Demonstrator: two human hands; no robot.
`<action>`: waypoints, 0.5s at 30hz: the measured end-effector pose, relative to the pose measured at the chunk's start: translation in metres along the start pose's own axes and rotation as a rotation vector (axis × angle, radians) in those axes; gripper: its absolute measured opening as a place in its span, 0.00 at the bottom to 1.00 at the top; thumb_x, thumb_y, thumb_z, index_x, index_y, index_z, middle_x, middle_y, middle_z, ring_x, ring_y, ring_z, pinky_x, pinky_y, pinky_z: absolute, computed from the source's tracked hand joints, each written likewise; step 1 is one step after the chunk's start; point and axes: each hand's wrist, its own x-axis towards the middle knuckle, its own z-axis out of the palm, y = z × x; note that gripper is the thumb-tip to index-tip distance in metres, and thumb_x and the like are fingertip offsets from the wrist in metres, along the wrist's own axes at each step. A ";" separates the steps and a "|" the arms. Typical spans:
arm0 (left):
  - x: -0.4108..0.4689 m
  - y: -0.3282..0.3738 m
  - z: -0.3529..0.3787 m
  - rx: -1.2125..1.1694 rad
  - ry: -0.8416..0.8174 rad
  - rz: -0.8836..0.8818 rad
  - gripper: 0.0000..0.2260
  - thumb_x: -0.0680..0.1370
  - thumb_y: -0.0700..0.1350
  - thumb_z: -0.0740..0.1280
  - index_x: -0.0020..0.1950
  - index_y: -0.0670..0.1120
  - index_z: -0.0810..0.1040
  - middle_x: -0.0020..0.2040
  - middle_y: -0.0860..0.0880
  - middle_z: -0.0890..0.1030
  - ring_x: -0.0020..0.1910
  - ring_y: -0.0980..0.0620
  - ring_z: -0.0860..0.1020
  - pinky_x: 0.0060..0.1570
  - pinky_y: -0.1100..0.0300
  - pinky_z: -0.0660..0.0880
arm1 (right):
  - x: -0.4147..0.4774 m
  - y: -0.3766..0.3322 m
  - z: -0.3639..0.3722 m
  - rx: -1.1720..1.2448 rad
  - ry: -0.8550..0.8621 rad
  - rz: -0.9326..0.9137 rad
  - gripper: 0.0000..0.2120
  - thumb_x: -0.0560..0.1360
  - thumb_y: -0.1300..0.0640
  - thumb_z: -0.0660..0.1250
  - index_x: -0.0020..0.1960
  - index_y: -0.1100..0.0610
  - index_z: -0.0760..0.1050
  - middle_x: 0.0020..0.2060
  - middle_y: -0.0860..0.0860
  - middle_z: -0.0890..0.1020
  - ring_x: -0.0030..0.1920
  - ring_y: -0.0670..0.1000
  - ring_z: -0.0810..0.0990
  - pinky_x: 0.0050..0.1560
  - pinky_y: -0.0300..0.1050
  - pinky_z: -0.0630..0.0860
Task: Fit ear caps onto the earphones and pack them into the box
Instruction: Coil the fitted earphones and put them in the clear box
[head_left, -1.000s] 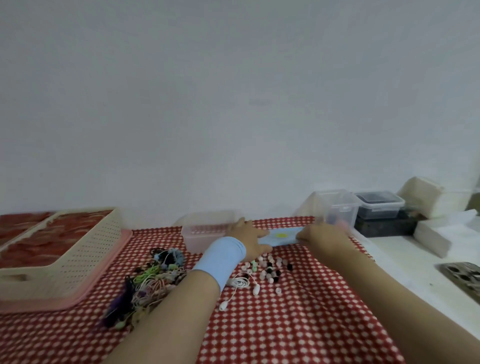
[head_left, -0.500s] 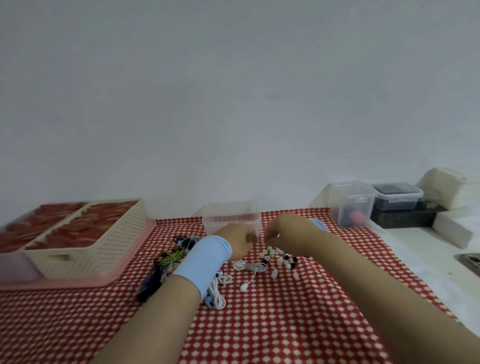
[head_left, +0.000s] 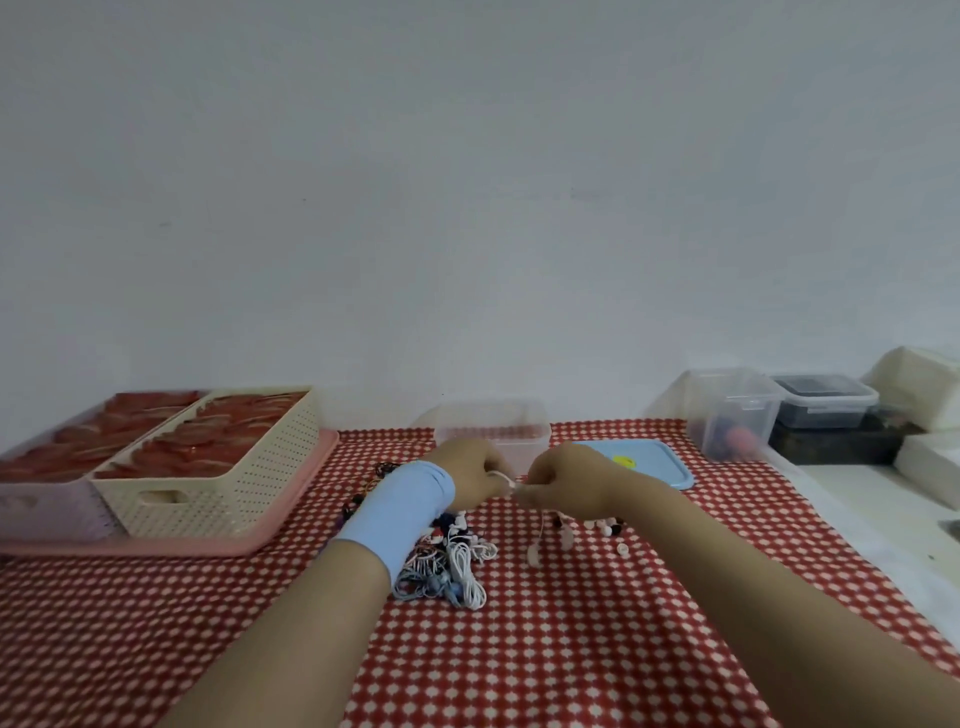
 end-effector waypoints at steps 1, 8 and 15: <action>0.000 -0.001 -0.007 -0.044 0.064 0.020 0.08 0.78 0.48 0.68 0.55 0.52 0.84 0.52 0.54 0.82 0.47 0.55 0.78 0.49 0.61 0.72 | 0.002 -0.001 -0.006 0.059 0.029 -0.013 0.17 0.78 0.42 0.70 0.44 0.56 0.83 0.36 0.51 0.83 0.34 0.46 0.76 0.37 0.42 0.72; 0.014 -0.014 -0.046 -0.206 0.382 0.055 0.07 0.78 0.46 0.68 0.55 0.52 0.84 0.52 0.54 0.83 0.49 0.55 0.78 0.52 0.62 0.72 | 0.021 -0.011 -0.037 0.532 0.125 -0.027 0.02 0.77 0.61 0.72 0.49 0.60 0.82 0.40 0.55 0.87 0.39 0.51 0.86 0.46 0.48 0.80; 0.044 -0.031 -0.045 -0.215 0.389 -0.035 0.07 0.78 0.43 0.66 0.55 0.51 0.78 0.54 0.52 0.79 0.50 0.51 0.78 0.50 0.59 0.74 | 0.073 -0.023 -0.040 0.433 0.285 0.016 0.06 0.76 0.66 0.69 0.50 0.59 0.82 0.40 0.56 0.87 0.35 0.52 0.85 0.33 0.40 0.76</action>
